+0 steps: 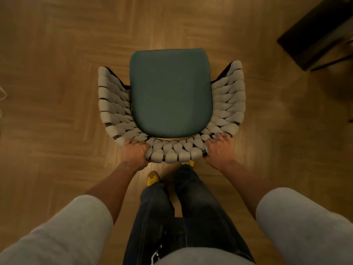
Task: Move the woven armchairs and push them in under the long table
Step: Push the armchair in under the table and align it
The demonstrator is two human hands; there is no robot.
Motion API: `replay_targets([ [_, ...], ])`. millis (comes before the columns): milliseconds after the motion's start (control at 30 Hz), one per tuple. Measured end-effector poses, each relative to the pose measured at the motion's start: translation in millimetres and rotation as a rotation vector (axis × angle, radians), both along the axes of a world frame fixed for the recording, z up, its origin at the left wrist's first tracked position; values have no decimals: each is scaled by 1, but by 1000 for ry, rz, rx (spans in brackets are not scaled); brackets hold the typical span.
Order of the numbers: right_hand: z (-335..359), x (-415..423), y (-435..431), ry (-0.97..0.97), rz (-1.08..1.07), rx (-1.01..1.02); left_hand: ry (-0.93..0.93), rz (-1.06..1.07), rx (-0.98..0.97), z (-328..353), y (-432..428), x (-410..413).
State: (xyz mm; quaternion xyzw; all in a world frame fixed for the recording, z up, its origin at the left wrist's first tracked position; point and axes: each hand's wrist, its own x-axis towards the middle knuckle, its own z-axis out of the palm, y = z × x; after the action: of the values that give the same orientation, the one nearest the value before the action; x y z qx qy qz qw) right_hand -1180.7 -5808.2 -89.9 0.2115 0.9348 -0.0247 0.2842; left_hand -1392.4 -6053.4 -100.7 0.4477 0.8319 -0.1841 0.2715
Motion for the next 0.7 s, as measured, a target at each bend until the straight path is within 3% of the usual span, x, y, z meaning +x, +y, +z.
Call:
replay_targets([
  [367,-4,41,-28,31,-404,-21,-23,-368,21,-5,63,-39],
  [700,-5,88,-88,26,-744,-9,-57,-692,7,0,115,-28],
])
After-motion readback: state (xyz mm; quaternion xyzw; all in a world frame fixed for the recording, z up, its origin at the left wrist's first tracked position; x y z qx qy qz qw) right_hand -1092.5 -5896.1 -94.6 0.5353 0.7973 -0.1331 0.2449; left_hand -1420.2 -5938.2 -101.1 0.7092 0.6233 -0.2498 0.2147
